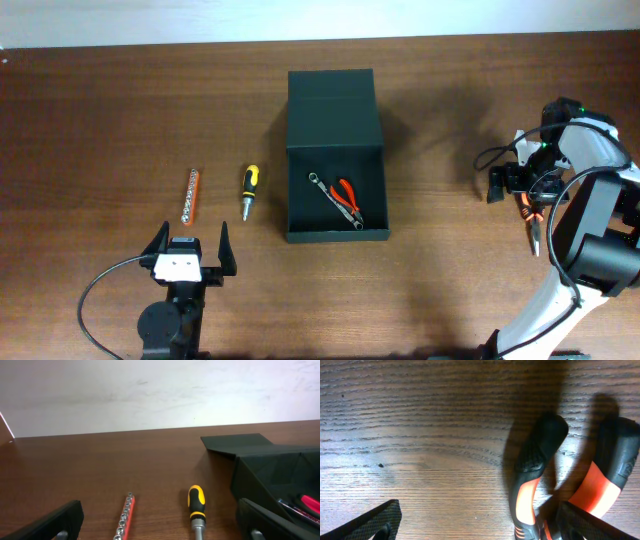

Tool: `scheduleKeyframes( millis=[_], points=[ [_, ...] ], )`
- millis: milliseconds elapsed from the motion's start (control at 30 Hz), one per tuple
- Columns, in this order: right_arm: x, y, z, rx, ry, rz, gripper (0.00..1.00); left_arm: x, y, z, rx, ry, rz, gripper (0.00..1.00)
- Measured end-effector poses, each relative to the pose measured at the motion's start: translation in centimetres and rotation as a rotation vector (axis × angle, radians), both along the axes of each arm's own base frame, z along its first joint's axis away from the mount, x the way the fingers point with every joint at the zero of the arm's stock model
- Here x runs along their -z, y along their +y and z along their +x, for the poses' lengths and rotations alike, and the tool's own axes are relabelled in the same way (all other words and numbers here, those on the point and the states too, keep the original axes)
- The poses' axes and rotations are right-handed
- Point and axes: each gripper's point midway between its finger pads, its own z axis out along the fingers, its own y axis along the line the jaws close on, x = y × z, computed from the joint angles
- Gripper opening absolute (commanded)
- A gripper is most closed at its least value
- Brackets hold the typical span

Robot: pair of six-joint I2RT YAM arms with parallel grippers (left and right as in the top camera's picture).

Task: Pack container
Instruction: 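Lower the right gripper onto the needle-nose pliers and close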

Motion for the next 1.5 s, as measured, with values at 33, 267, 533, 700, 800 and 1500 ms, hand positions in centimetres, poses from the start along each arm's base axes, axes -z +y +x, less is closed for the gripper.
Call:
scheduleKeyframes(
  millis=[33,267,533,700,800,1500],
  points=[
    [0.0,0.0,-0.01,0.0,0.0,0.0,0.99,0.0,0.0,0.0,0.0,0.0,0.0,0.99],
    [0.0,0.0,-0.01,-0.001,0.0,0.0,0.99,0.0,0.0,0.0,0.0,0.0,0.0,0.99],
    [0.0,0.0,-0.01,0.0,0.0,0.0,0.99,0.0,0.0,0.0,0.0,0.0,0.0,0.99],
    [0.0,0.0,-0.01,-0.001,0.0,0.0,0.99,0.0,0.0,0.0,0.0,0.0,0.0,0.99],
    [0.0,-0.01,0.01,0.0,0.0,0.0,0.99,0.0,0.0,0.0,0.0,0.0,0.0,0.99],
    [0.95,0.01,-0.29,-0.002,0.029,0.003,0.99,0.0,0.0,0.0,0.0,0.0,0.0,0.99]
  ],
)
